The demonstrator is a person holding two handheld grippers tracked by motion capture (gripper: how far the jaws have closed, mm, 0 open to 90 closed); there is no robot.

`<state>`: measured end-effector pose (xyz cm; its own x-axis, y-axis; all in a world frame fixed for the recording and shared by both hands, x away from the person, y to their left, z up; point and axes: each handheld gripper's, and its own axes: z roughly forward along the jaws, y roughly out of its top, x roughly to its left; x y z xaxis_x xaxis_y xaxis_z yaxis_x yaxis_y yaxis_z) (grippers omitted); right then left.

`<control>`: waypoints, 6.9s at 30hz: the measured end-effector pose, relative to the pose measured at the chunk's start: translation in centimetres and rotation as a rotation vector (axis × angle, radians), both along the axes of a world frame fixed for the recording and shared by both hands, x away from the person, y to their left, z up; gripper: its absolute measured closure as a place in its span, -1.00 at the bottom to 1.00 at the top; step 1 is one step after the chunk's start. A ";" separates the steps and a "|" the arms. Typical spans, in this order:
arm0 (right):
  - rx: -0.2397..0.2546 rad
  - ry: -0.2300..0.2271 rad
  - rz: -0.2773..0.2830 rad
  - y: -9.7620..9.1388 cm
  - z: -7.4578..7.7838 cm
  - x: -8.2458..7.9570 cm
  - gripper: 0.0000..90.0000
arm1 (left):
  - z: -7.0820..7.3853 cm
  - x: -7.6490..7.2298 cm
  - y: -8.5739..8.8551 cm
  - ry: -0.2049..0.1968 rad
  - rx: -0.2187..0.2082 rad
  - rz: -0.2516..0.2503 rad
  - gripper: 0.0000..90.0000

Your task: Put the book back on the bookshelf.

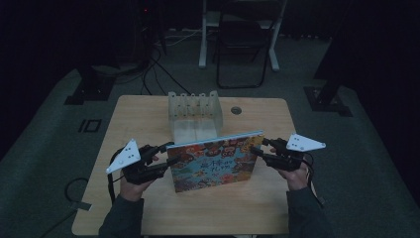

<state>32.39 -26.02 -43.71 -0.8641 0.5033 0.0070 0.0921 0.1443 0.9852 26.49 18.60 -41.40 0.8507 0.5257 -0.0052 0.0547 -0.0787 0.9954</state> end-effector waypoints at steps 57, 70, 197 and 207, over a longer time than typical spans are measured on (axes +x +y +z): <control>0.007 0.020 0.029 -0.7 -2.1 -0.7 0.27 | -4.5 2.4 -4.6 0.006 0.025 -0.092 0.25; -0.001 0.049 0.017 -1.6 -3.2 -0.6 0.26 | -4.8 2.2 -4.8 0.002 0.016 -0.152 0.51; -0.229 0.240 -0.210 -4.1 -11.7 -1.7 0.15 | -5.9 0.7 -7.7 0.030 -0.003 -0.045 0.81; -0.231 0.239 -0.213 -4.1 -11.7 -1.7 0.15 | -5.6 0.5 -7.4 0.024 -0.006 -0.042 0.81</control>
<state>30.66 -30.14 -55.41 -0.7278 0.6831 0.0609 0.3664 0.3123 0.8765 26.95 11.15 -47.04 0.8717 0.4892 -0.0289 0.0752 -0.0753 0.9943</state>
